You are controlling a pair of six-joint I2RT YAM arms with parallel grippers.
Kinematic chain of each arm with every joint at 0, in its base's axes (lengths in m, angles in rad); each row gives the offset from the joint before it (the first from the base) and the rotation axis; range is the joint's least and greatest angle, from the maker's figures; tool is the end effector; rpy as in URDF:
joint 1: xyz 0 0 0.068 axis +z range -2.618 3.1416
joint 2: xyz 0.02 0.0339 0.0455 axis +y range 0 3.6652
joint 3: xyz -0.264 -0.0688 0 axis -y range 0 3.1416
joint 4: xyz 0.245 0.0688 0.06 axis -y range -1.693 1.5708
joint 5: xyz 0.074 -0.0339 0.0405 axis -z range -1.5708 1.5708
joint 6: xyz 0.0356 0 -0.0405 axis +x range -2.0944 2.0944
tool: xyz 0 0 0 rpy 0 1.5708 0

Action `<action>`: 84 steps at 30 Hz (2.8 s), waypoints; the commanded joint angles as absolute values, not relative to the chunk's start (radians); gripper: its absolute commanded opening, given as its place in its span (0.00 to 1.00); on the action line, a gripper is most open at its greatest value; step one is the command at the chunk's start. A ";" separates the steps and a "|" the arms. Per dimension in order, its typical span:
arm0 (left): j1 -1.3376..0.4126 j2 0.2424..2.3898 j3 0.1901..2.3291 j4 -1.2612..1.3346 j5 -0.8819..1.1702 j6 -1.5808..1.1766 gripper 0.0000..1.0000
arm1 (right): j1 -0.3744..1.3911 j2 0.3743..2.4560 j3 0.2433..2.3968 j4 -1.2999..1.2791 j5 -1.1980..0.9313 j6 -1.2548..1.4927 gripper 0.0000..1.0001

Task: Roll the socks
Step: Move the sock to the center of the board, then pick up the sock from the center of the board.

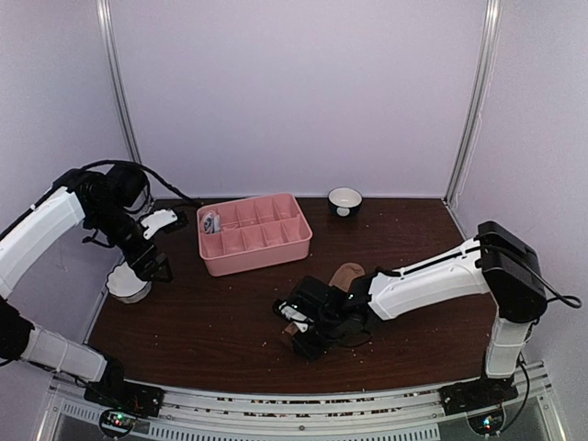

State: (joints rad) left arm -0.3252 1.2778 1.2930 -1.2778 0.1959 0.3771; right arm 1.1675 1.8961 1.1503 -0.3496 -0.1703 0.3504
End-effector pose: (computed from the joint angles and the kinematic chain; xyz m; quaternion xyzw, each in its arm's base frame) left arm 0.2071 -0.0771 0.3262 0.3524 0.9182 -0.0926 0.1552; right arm 0.1416 0.3473 0.1445 -0.4031 0.8807 0.2214 0.1133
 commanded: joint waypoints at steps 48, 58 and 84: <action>-1.123 1.843 1.248 -0.567 0.259 0.696 0.55 | 0.751 1.866 1.261 -0.278 -0.156 0.464 0.72; -1.151 1.887 1.204 -0.535 0.238 0.642 0.42 | 0.744 1.575 0.999 -0.128 0.093 0.478 1.00; -1.150 1.850 1.205 -0.533 0.219 0.609 0.33 | 0.851 1.327 0.487 0.213 0.043 0.397 1.00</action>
